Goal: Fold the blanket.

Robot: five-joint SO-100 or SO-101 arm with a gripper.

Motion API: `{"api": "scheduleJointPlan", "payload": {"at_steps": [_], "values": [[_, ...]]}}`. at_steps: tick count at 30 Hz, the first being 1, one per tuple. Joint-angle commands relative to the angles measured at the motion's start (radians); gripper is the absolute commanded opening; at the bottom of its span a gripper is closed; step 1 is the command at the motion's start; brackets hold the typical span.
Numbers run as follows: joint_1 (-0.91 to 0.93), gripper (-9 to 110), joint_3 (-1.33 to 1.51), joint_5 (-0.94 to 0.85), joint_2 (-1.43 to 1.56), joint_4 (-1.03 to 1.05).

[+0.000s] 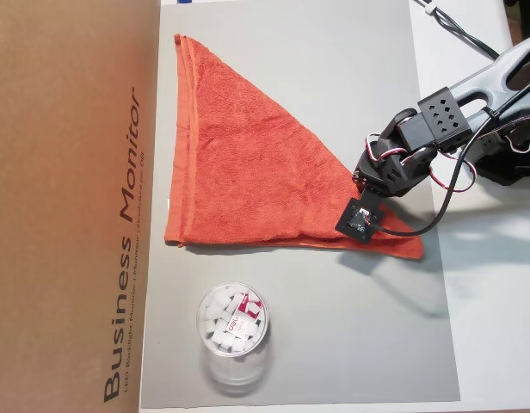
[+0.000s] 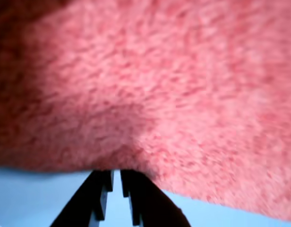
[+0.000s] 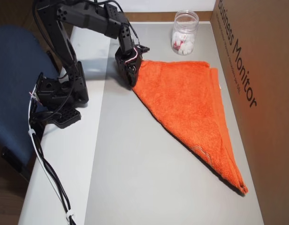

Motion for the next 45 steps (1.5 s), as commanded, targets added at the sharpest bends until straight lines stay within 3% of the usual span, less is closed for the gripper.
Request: {"api": "scheduleJointPlan", "payload": {"at_steps": [1, 8, 18, 21, 25, 45], "values": [[0.005, 1, -0.043, -0.008, 0.091, 0.026], [0.005, 1, -0.021, -0.017, 0.242, 0.032], [-0.011, 1, 0.117, -0.35, 0.457, 0.031], [-0.04, 6, 0.164, -0.393, 0.502, 0.031], [-0.095, 12, 0.195, -0.402, 0.52, 0.034], [-0.368, 12, 0.299, -0.402, 0.515, 0.114]]}}
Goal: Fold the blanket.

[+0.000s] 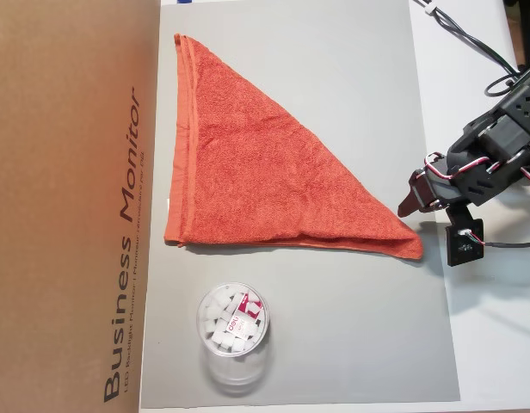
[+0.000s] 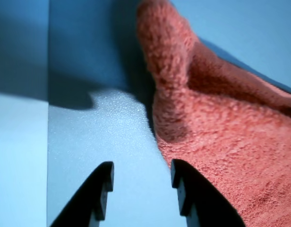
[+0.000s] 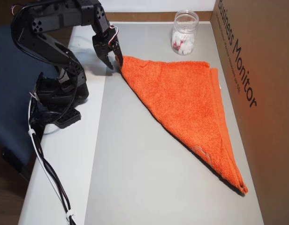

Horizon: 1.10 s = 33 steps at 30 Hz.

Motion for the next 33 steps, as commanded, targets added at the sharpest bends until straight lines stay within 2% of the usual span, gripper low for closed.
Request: {"api": "scheduleJointPlan", "payload": {"at_steps": [1, 10, 18, 33], "values": [[-0.014, 12, 0.0, -0.005, 0.018, -0.011], [-0.017, 12, -0.043, 0.005, -0.106, -0.137], [-0.023, 12, -0.072, 0.011, -0.167, -0.146], [-0.081, 12, -0.058, 0.012, -0.31, -0.345]]}}
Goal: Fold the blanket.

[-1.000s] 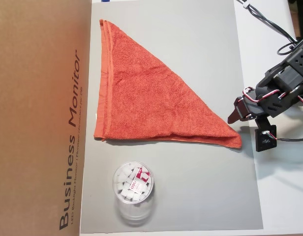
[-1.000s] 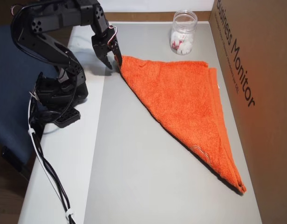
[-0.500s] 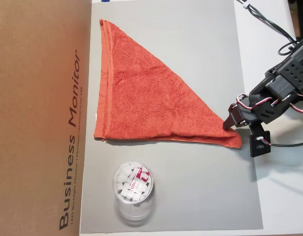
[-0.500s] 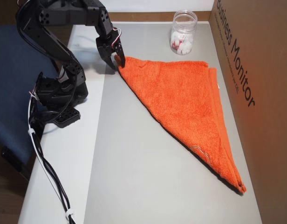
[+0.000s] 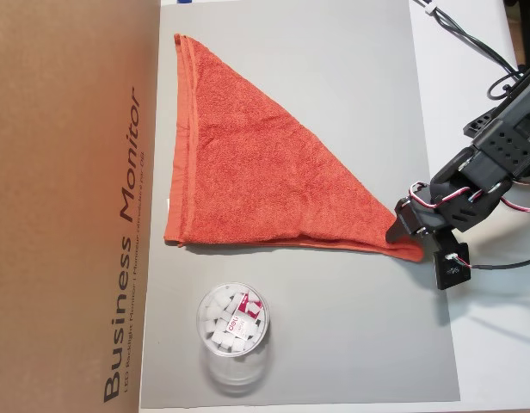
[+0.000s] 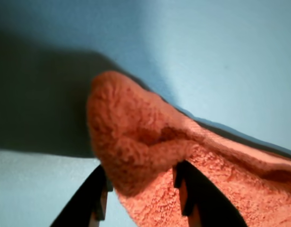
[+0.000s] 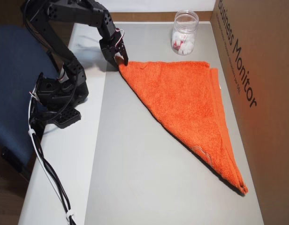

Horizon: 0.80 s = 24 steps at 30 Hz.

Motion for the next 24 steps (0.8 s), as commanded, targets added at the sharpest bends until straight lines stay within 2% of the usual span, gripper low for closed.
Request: {"api": "scheduleJointPlan", "payload": {"at_steps": [1, 11, 16, 24], "values": [[-0.006, 12, -0.023, 0.009, -0.009, -0.028], [0.005, 10, -0.037, 0.101, -0.034, -0.018], [0.008, -1, -0.034, 0.101, -0.034, -0.02], [0.011, 0, -0.029, 0.101, -0.031, -0.018]]}}
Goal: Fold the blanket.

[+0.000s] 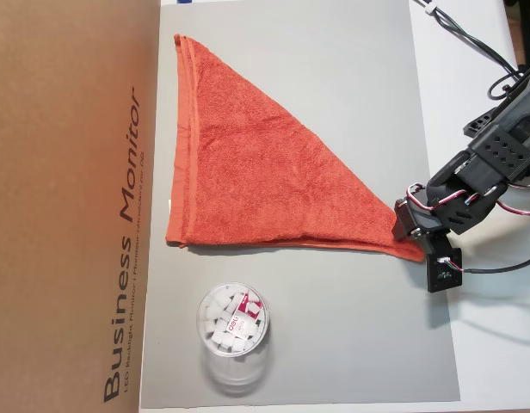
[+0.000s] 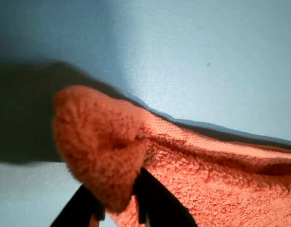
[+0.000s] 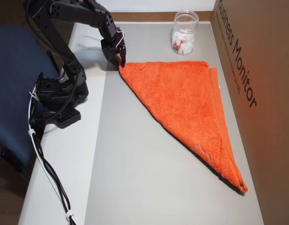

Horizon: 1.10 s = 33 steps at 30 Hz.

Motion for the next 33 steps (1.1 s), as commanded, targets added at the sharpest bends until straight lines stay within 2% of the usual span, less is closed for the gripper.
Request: {"api": "scheduleJointPlan", "payload": {"at_steps": [1, 7, 13, 25, 33], "values": [[0.005, 0, -0.02, 0.006, 0.006, 0.006], [0.005, 0, -0.031, 0.009, 0.015, 0.008], [-0.012, 0, -0.012, 0.137, 0.123, 0.012], [-0.014, 0, -0.008, 0.155, 0.36, 0.21], [-0.077, 0, -0.008, 0.156, 0.545, 0.334]]}}
